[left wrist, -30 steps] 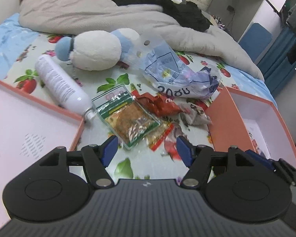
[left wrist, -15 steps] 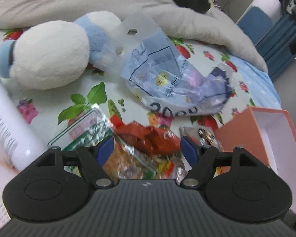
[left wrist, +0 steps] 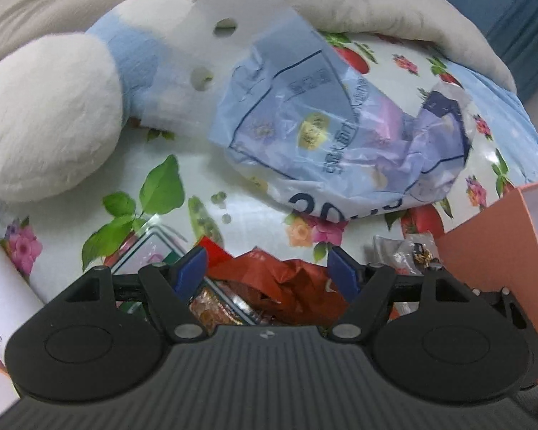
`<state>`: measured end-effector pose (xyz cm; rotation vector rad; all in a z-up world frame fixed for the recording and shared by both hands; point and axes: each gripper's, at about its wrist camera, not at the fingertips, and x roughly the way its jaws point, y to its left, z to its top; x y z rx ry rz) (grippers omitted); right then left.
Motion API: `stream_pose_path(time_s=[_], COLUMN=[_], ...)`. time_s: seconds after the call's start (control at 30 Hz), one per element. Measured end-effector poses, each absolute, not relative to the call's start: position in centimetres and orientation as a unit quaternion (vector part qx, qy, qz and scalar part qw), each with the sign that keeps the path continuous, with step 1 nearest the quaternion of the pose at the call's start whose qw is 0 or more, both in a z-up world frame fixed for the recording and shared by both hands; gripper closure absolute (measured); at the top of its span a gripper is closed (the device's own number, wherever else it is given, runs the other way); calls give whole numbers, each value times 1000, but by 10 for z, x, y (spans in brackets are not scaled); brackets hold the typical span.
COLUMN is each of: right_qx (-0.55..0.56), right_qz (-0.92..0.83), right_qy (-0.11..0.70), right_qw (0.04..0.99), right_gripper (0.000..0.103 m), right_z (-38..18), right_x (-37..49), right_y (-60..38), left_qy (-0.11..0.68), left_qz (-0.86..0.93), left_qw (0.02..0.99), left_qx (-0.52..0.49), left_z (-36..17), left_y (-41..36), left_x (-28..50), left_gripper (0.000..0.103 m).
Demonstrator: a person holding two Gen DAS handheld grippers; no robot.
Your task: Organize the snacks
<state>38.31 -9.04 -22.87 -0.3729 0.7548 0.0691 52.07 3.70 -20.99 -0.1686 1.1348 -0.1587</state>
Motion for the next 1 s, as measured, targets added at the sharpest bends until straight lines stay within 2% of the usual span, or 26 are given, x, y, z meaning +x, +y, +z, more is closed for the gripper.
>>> stream_pose_path(time_s=[0.07, 0.1, 0.13, 0.27, 0.37, 0.4, 0.43, 0.63, 1.0], right_qx=[-181, -184, -183, -182, -170, -165, -159, -126, -85], right_qz=[33, 28, 30, 34, 33, 32, 30, 30, 81], right_qy=[368, 369, 370, 375, 378, 380, 380, 387, 407], right_qw=[911, 911, 910, 908, 909, 910, 911, 913, 906], right_gripper=[43, 51, 53, 58, 63, 64, 66, 73, 73], right_z=[-228, -228, -228, -228, -225, -224, -223, -215, -198], right_x=[383, 382, 382, 384, 387, 387, 386, 379, 327], right_y=[-90, -91, -91, -92, -96, -98, -100, -112, -112], left_qy=[540, 539, 537, 530, 529, 526, 530, 513, 503], left_qz=[-77, -78, -81, -73, -72, -73, -75, -83, -79], left_qw=[833, 834, 835, 840, 841, 843, 841, 851, 856], left_qx=[-87, -89, -91, -93, -91, -86, -82, -73, -83], left_z=[-212, -212, -212, -214, -215, -214, -214, -199, -166], left_y=[39, 39, 40, 36, 31, 30, 28, 21, 26], left_x=[518, 517, 516, 516, 518, 517, 517, 502, 446], left_gripper=[27, 30, 34, 48, 70, 96, 100, 103, 103])
